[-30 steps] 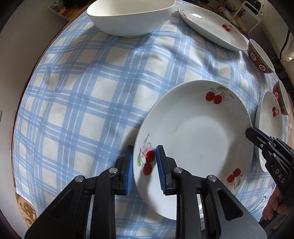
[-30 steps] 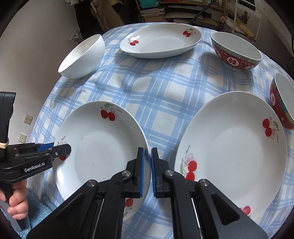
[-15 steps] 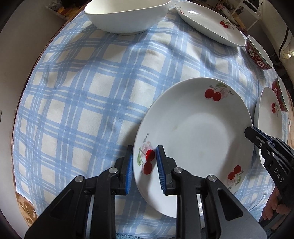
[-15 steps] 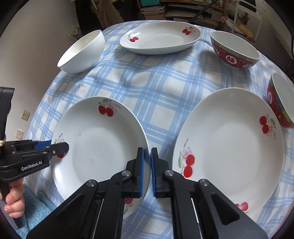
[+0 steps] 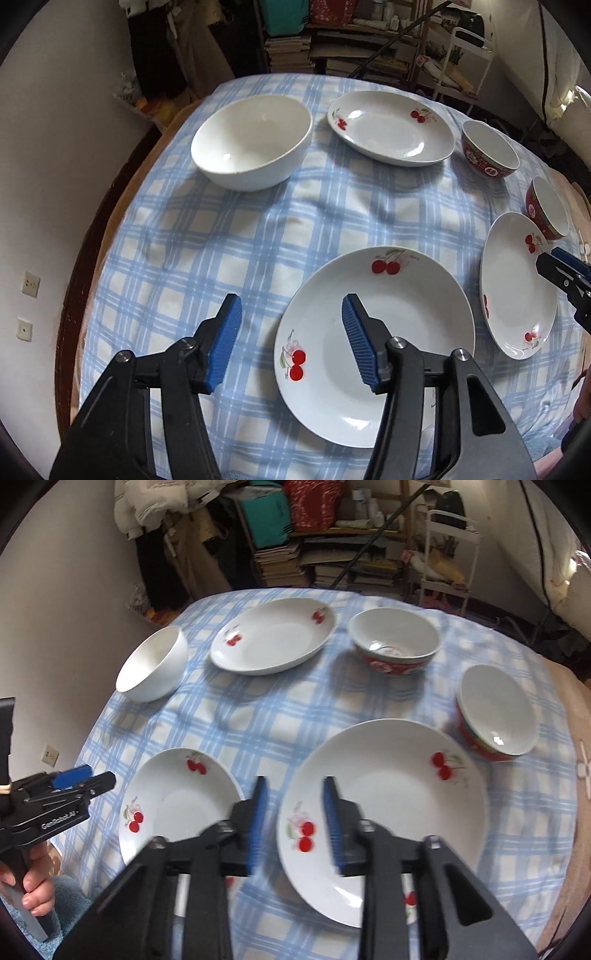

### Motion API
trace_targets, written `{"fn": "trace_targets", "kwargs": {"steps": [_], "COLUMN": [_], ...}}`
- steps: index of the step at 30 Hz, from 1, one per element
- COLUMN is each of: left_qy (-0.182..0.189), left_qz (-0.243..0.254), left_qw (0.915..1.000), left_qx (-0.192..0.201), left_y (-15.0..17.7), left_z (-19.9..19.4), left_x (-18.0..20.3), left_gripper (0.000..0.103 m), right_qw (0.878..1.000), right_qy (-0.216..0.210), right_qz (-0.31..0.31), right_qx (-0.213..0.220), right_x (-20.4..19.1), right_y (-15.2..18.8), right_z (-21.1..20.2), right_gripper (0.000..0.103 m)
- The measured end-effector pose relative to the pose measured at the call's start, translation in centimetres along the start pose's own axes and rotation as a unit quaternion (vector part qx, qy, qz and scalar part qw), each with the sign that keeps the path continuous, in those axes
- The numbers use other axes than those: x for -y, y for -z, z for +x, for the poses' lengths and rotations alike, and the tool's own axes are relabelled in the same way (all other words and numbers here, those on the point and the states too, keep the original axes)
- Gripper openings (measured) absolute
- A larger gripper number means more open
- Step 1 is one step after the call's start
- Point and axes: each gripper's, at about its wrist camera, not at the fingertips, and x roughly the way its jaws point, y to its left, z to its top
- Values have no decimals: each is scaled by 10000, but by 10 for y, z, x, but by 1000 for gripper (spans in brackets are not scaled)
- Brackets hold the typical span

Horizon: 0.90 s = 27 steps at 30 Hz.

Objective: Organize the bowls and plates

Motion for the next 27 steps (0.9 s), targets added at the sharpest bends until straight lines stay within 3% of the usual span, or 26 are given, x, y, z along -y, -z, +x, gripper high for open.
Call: {"fn": "trace_targets", "kwargs": {"steps": [2,4,6,8,15,22,27], "left_qy": [-65,-138,-196,-186,109,412,350], "left_qz": [197,375,529,668,852,1008,1310], "left_qw": [9997,9990,9978,9968,9956,9937,9897], "left_qx": [96,207,343,405,365,251,450], "left_y": [-11,-17,-20,-22,-41,-51,-47], "left_z": [-8,-14,-21,-26,-27,-18,-14], "left_x": [12,28,40,54,95,129,146], "left_gripper": [74,87,89,91,92,92,92], "right_qw": [9999,9996,9991,9985,9969,9958,9955], "right_qy": [133,268,354,405,750,803,827], "right_qz": [-6,73,221,336,250,434,443], "right_qx": [19,41,93,125,37,-110,-142], "right_x": [11,26,41,55,87,114,126], "right_y": [0,1,1,3,9,17,21], "right_z": [-8,-16,-24,-31,-41,-35,-31], "right_gripper": [57,69,89,96,97,97,97]}}
